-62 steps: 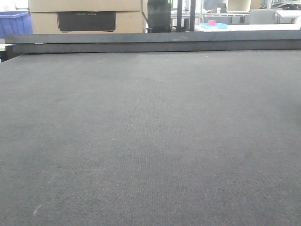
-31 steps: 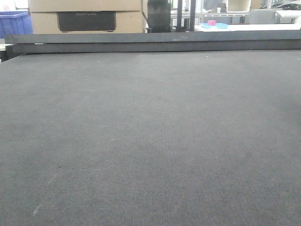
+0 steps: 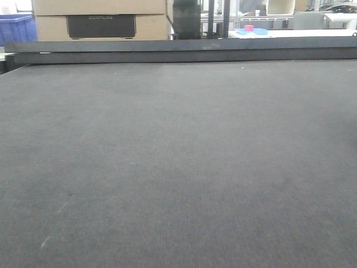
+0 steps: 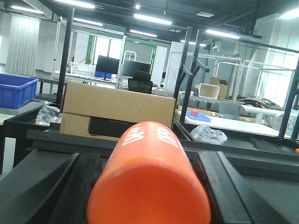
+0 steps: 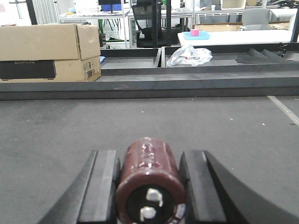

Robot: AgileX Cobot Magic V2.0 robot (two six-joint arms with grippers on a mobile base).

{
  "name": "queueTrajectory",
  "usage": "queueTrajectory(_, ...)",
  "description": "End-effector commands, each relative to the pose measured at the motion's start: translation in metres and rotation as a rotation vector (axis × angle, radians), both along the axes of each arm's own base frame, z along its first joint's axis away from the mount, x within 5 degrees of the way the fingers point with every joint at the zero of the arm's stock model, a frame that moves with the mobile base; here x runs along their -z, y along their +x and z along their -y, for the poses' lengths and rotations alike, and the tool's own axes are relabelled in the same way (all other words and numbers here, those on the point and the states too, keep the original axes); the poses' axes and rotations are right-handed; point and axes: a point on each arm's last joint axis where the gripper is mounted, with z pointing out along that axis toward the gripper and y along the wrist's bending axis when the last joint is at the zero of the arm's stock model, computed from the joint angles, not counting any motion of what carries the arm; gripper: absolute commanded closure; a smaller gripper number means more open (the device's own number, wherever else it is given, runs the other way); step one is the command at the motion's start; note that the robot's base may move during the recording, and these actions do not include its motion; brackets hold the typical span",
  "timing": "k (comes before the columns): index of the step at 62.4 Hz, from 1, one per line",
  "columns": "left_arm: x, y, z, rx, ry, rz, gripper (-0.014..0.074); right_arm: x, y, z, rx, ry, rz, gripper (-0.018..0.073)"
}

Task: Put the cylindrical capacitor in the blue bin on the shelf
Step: 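Drive the base away from the table holding both objects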

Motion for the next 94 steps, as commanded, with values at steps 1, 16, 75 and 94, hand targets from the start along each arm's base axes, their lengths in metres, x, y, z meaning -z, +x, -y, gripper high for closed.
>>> queueTrajectory(1, -0.0028, -0.0020, -0.0005, -0.002, -0.005, 0.026, 0.0707, -0.0028, -0.0014, -0.0001, -0.001, 0.005, 0.032, 0.0722)
queueTrajectory(16, -0.0028, -0.0020, -0.0005, -0.002, -0.005, 0.026, 0.0707, -0.0028, -0.0014, -0.0001, -0.001, 0.005, 0.032, 0.0722)
queueTrajectory(75, -0.0028, -0.0020, -0.0005, -0.002, -0.005, 0.026, 0.0707, -0.0028, -0.0014, -0.0001, -0.001, 0.005, 0.032, 0.0722)
queueTrajectory(94, -0.0028, -0.0020, -0.0005, -0.002, -0.005, 0.026, 0.0707, -0.0028, -0.0014, -0.0001, -0.001, 0.005, 0.032, 0.0722)
